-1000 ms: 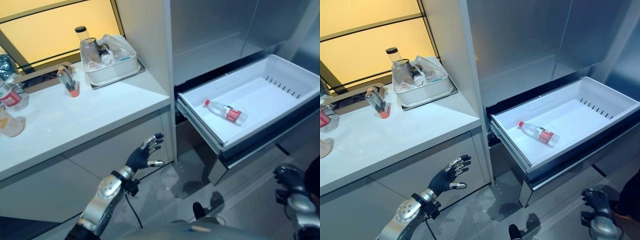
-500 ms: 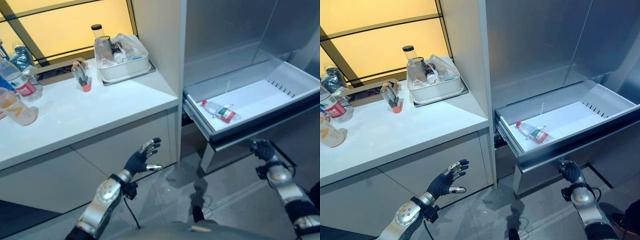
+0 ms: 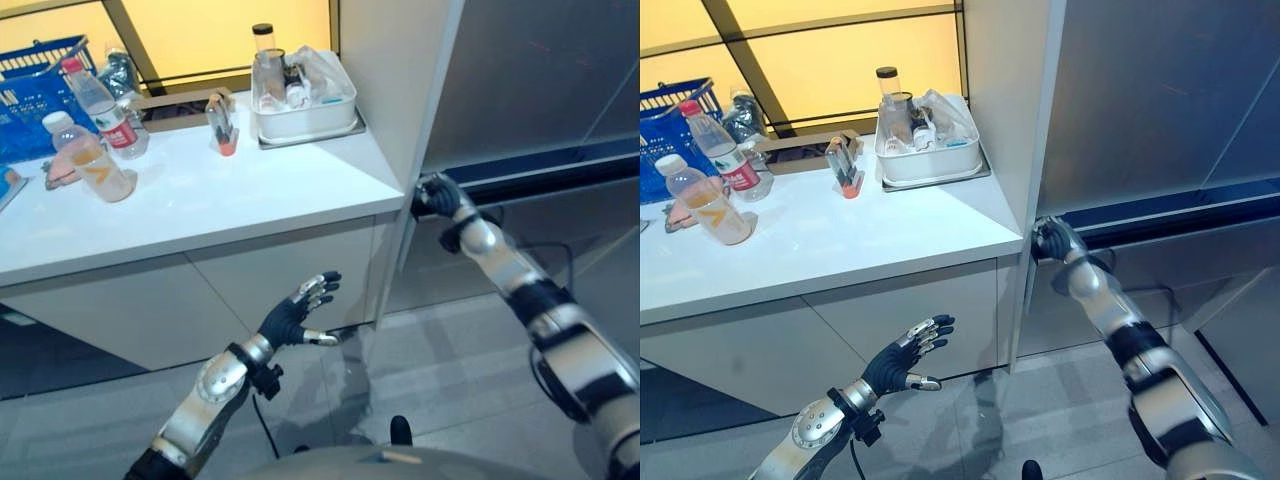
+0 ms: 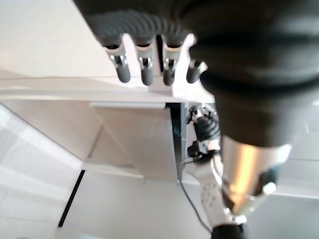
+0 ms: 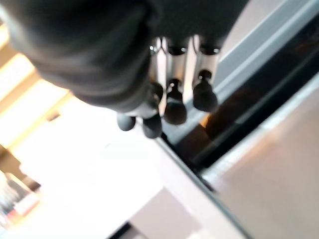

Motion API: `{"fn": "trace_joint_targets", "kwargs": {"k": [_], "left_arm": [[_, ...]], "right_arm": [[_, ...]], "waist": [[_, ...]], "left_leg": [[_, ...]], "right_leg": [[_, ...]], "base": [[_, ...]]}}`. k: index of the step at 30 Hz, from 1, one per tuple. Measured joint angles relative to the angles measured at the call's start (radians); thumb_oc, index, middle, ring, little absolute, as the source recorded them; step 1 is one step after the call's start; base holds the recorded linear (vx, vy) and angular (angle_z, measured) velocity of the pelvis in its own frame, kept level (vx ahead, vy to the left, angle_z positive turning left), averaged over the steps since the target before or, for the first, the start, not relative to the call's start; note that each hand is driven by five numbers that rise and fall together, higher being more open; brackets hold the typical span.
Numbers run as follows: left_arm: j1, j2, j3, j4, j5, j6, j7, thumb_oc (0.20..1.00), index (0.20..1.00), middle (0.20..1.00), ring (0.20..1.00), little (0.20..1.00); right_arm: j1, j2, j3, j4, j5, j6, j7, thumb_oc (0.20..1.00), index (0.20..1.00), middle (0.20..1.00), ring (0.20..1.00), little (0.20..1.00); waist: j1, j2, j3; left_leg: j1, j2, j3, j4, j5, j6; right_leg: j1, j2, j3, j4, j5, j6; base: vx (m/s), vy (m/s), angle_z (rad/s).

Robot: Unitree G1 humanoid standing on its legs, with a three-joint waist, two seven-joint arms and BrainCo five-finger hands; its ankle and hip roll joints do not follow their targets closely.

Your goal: Take the drinks into the refrigerator

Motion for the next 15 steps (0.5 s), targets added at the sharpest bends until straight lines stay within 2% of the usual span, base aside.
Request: {"fn": "trace_joint_targets", "kwargs": {"k": [2,6,7,8,12,15], "left_arm": [[-0.016,0.002,-0.003,0.0,-0.001,0.0,0.004,1.0,1.0,1.0,1.0,1.0],[-0.021,0.002,-0.004,0.0,-0.009,0.0,0.022,1.0,1.0,1.0,1.0,1.0],[-0.022,0.0,-0.001,0.001,-0.009,0.0,0.023,1.0,1.0,1.0,1.0,1.0],[-0.024,-0.002,0.006,0.001,-0.009,0.0,0.027,1.0,1.0,1.0,1.0,1.0],[-0.018,-0.02,0.03,0.004,-0.009,0.0,0.049,1.0,1.0,1.0,1.0,1.0],[-0.018,-0.037,0.058,0.019,-0.009,0.0,0.057,1.0,1.0,1.0,1.0,1.0]], "right_arm": [[-0.079,0.025,0.039,0.097,-0.022,0.026,0.003,0.2,0.2,0.2,0.2,0.2],[-0.098,0.018,0.045,0.118,-0.028,0.034,0.0,0.2,0.2,0.2,0.2,0.2],[-0.097,0.016,0.043,0.114,-0.026,0.034,0.0,0.454,0.454,0.454,0.454,0.454],[-0.094,0.011,0.039,0.112,-0.025,0.034,0.0,1.0,1.0,1.0,1.0,1.0],[0.018,0.004,-0.076,0.02,0.04,0.032,-0.009,1.0,1.0,1.0,1.0,1.0],[0.162,0.011,-0.162,-0.091,0.073,-0.001,-0.017,1.0,1.0,1.0,1.0,1.0]], "waist": [[-0.001,-0.003,0.003],[0.003,-0.003,0.01],[0.001,-0.002,0.01],[0.001,-0.003,0.011],[0.002,-0.002,0.017],[0.005,0.0,0.029]], "left_leg": [[-0.016,0.0,-0.003,0.0,0.003,0.0],[-0.031,0.005,-0.021,0.0,0.01,-0.006],[-0.036,0.007,-0.025,0.0,0.01,-0.006],[-0.038,0.007,-0.03,0.0,0.01,-0.007],[-0.045,0.005,-0.044,0.0,0.017,-0.011],[-0.036,0.005,-0.045,0.0,0.017,-0.012]], "right_leg": [[-0.01,-0.001,-0.003,0.0,0.003,-0.001],[-0.019,0.004,-0.02,0.0,0.002,-0.004],[-0.021,0.004,-0.025,0.0,-0.001,-0.004],[-0.026,0.005,-0.03,0.0,-0.002,-0.003],[-0.026,0.007,-0.04,0.001,0.001,-0.01],[-0.015,0.005,-0.042,0.001,-0.001,-0.009]], "base": [[-0.03,0.006,0.08],[-0.02,0.005,0.11],[0.01,0.004,0.1],[0.02,0.007,0.13],[0.02,0.008,0.11],[0.0,-0.002,0.01]]}}
